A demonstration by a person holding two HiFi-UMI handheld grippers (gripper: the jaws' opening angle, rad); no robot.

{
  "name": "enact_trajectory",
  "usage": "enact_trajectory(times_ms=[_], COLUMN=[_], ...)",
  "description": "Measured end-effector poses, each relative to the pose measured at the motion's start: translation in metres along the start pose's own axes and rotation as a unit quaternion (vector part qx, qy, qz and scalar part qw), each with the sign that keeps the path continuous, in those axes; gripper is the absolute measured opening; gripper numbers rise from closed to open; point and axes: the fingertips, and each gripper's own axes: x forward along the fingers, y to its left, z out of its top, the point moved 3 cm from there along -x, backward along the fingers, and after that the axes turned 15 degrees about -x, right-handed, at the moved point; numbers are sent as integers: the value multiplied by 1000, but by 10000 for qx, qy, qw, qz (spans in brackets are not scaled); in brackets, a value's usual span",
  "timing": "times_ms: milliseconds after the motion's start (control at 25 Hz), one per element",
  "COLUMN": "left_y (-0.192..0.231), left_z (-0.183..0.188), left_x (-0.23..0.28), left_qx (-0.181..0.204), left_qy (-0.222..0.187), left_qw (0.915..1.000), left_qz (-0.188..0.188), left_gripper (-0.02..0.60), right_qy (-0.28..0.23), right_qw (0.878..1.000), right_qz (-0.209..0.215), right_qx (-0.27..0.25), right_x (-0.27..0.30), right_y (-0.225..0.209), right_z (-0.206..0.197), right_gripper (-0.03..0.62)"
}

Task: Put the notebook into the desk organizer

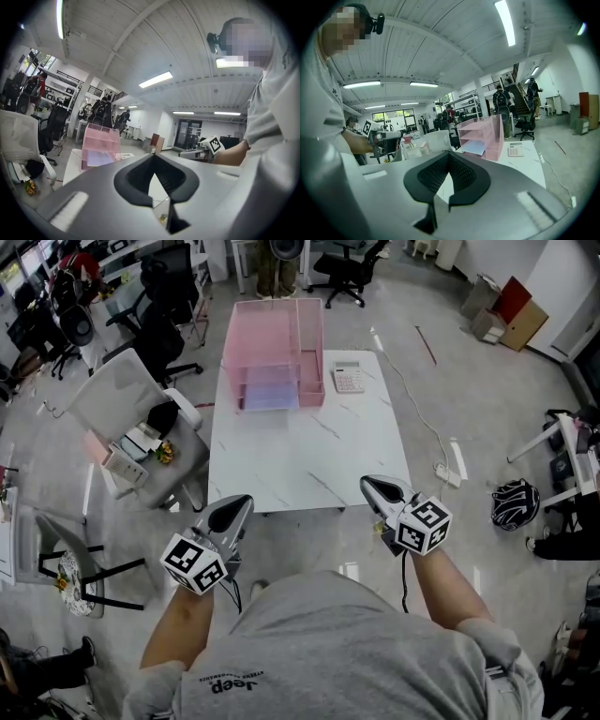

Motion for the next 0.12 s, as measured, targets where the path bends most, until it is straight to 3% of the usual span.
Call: enact_trajectory(times_ms=[120], left_y=[1], left_z=[0], left_x=[-1], left_qx=[-8], left_qy=[-6], left_qw=[10000], left_qz=[7], left_gripper=[58], right_qy=[3], right_qw=[10000], right_qz=[-3], right_qx=[-14], right_x=[0], right_y=[0], right_z=[0], right_gripper=[2])
